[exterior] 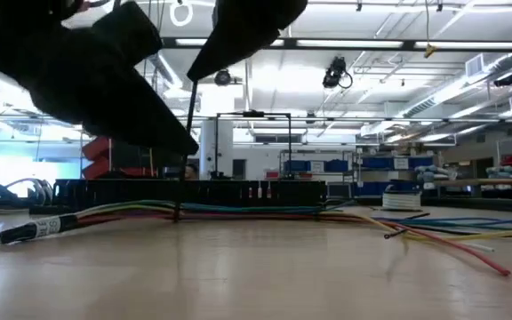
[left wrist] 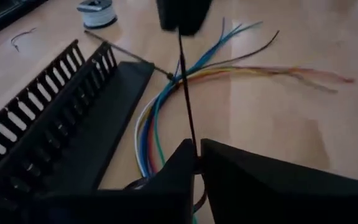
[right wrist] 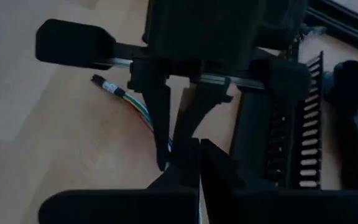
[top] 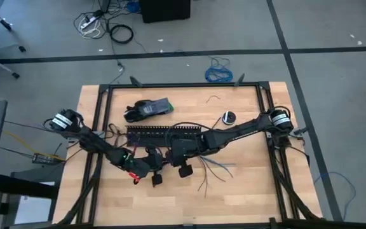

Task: Ziptie cables
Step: Wrap the black zip tie on the cables

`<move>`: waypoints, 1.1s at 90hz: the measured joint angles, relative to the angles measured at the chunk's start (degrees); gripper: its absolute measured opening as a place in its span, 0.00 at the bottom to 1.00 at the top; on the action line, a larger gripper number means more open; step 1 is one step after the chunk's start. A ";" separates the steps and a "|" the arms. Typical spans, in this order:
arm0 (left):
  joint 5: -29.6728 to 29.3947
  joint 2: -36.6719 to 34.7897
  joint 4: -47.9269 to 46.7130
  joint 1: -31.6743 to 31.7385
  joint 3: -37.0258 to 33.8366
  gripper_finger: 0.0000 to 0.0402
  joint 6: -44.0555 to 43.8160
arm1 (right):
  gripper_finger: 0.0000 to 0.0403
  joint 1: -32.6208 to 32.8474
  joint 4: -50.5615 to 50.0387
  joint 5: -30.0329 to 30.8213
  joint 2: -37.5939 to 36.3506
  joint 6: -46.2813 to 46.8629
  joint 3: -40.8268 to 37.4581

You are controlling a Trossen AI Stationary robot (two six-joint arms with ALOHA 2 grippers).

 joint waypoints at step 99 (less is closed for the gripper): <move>-1.43 1.48 0.36 0.42 -0.28 0.00 -0.26 | 0.00 -0.22 -2.86 6.88 -9.02 -1.29 0.52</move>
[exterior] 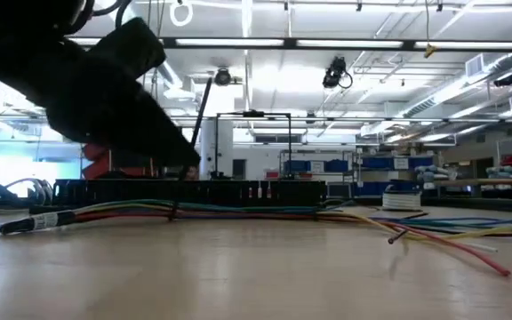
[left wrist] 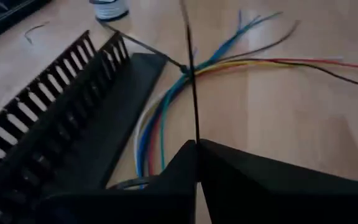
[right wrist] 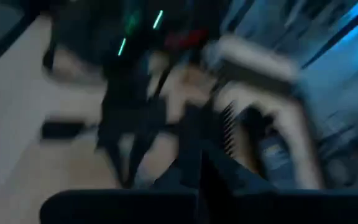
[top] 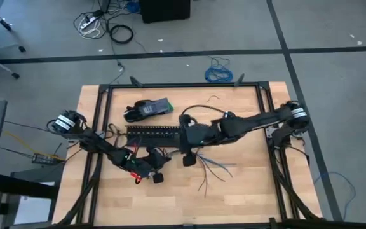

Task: Ziptie cables
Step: Wrap the black zip tie on the cables

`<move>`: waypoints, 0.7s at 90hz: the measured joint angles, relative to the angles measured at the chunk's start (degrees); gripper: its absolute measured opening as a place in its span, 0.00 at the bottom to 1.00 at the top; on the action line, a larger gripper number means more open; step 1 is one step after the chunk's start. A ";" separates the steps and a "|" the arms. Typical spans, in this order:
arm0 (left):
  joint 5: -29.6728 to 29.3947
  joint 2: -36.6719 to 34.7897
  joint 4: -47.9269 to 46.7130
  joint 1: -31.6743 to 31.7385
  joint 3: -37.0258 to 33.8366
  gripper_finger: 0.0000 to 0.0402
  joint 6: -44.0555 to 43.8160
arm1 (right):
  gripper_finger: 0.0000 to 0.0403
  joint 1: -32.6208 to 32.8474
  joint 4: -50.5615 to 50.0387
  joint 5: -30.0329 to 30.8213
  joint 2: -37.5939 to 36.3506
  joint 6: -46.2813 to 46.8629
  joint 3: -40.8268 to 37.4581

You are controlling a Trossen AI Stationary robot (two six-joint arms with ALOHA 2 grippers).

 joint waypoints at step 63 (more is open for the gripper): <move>-1.61 -0.90 7.23 -0.28 0.16 0.00 4.93 | 0.48 -1.70 -3.21 -13.41 5.15 7.26 -2.00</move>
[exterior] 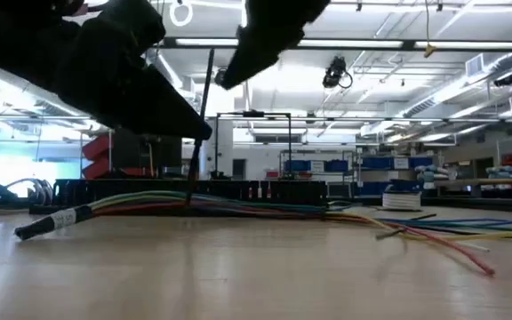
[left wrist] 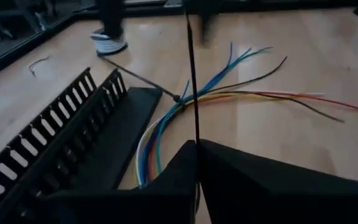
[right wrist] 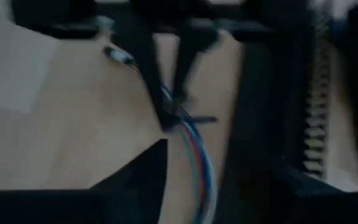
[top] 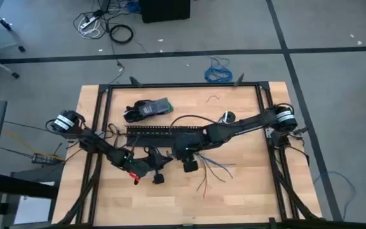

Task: Ziptie cables
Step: Wrap the black zip tie on the cables

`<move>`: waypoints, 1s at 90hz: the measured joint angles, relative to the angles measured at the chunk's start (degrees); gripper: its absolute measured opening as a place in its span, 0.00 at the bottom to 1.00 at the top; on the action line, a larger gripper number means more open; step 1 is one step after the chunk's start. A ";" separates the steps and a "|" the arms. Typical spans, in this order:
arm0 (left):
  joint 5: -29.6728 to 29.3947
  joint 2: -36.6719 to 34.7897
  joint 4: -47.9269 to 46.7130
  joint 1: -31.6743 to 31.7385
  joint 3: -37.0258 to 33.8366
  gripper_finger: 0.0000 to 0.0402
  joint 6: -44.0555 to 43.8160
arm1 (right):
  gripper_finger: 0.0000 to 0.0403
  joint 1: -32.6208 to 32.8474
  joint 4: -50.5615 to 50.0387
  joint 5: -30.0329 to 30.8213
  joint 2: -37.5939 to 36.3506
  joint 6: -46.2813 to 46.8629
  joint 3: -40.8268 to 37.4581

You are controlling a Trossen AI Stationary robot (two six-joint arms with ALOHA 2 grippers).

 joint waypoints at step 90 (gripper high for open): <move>-0.27 -0.04 1.02 0.02 0.01 0.00 0.20 | 0.02 -0.67 3.51 -3.37 3.28 -1.29 -0.38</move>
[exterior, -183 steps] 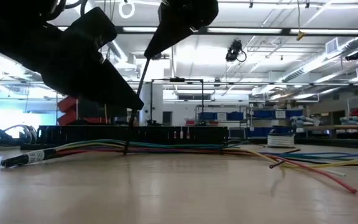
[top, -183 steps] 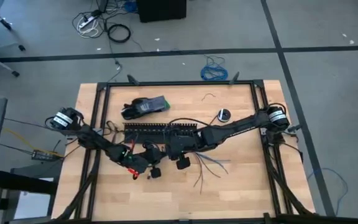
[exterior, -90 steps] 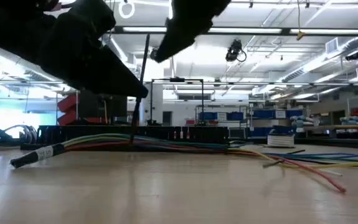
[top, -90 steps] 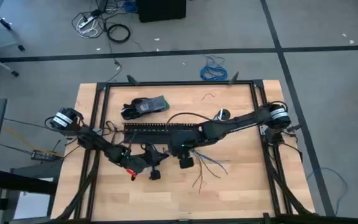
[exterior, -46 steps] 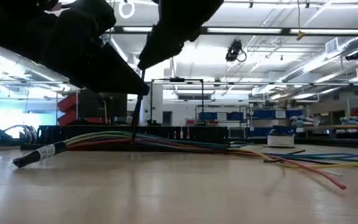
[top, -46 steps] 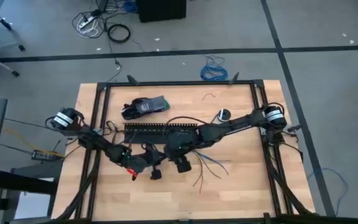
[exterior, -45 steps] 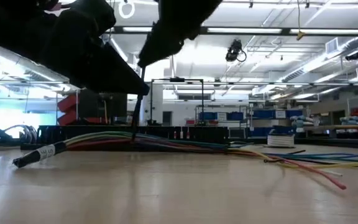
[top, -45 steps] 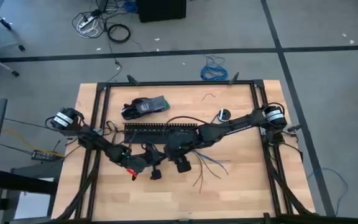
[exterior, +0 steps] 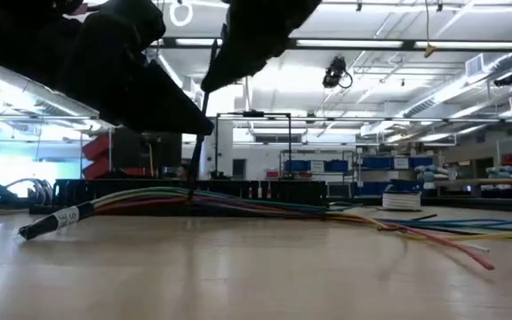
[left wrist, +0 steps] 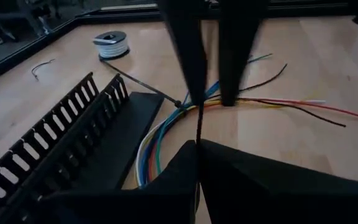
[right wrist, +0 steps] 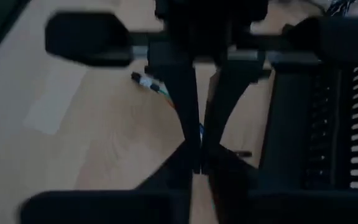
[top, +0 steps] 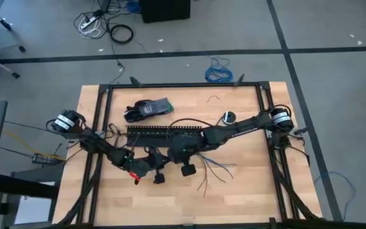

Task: Ziptie cables
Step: Wrap the black zip tie on the cables

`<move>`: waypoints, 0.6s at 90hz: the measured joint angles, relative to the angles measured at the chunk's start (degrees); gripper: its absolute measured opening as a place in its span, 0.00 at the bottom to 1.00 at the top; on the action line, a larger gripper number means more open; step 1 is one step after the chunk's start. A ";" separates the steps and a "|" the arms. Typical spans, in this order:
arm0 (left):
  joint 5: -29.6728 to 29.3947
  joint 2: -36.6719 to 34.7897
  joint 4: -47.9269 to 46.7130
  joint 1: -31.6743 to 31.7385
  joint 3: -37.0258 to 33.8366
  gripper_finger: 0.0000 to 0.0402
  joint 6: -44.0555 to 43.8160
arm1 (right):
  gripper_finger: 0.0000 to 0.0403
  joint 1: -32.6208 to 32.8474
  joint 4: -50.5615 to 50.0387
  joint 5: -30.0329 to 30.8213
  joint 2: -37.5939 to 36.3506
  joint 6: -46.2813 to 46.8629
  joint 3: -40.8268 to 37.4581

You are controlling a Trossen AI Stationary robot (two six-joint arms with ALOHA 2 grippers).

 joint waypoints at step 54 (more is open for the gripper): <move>-1.46 -0.32 1.72 0.15 0.22 0.00 -0.20 | 0.00 1.42 -1.09 12.92 -3.09 -3.67 -0.24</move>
